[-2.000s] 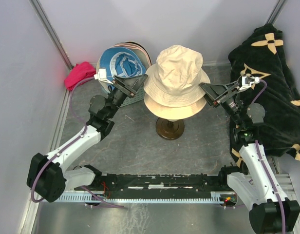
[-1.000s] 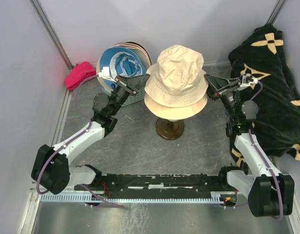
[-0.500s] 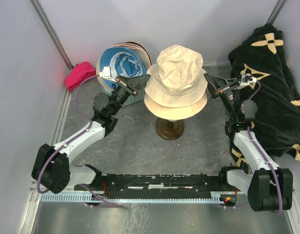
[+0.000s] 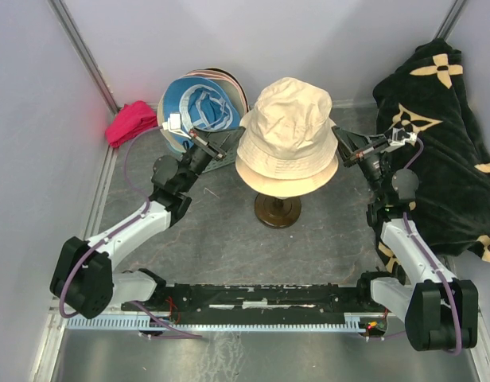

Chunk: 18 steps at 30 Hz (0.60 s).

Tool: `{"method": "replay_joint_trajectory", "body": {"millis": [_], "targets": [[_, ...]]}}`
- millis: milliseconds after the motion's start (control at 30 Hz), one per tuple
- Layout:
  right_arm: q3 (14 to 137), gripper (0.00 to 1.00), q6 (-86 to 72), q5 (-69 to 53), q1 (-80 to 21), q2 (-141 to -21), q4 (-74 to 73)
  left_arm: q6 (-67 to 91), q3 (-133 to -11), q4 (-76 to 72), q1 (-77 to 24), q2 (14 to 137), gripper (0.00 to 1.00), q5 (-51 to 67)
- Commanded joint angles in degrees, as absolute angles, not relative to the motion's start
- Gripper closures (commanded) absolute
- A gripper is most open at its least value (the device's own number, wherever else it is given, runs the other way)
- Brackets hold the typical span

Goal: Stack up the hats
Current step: Stack the hat on the hat.

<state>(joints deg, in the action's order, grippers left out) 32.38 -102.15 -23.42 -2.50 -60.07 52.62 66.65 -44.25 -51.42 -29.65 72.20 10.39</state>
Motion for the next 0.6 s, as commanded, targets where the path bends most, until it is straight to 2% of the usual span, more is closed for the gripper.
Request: {"method": "replay_joint_trajectory", "body": {"millis": [0,567], "targets": [[30.69,0.98,-100.98,-23.47,-2.16,-58.42,52.96,67.79,-41.70,-51.05,-29.70,70.20,0.97,9.72],[25.37,0.98,-98.21,-22.68,-1.19,-56.92,48.35,66.66,-36.92,-48.19,-29.68,70.64,0.97,9.55]]}}
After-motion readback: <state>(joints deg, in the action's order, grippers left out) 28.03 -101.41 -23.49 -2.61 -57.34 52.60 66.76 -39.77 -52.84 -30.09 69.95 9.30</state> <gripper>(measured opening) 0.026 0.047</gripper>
